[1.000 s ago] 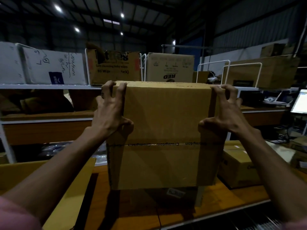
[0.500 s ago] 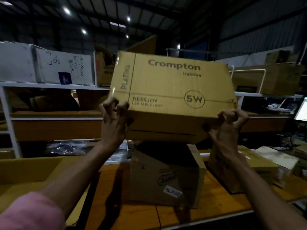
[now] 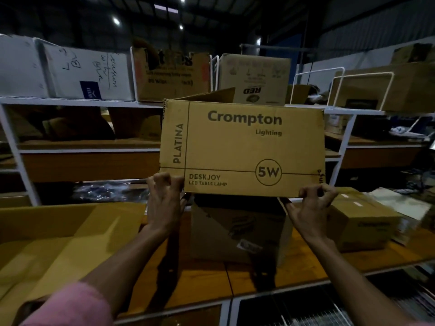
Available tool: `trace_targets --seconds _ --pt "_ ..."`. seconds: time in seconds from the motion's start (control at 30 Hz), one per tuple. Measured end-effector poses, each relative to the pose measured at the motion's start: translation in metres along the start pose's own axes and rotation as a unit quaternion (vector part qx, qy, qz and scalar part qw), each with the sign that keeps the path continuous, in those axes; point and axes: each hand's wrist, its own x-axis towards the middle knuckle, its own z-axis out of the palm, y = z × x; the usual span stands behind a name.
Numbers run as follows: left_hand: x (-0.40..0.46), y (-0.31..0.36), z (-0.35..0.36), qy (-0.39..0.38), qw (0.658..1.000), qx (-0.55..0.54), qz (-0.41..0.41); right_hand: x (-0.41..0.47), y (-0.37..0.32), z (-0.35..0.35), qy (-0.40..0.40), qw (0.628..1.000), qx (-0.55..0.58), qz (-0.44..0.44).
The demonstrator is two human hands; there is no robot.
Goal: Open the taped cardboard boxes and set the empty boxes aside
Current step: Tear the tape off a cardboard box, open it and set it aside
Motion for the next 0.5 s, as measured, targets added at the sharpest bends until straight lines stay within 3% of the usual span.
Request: trace_targets --seconds 0.5 --pt "-0.091 0.007 0.040 -0.139 0.987 0.006 -0.078 -0.081 0.028 -0.006 -0.176 0.977 -0.096 0.070"
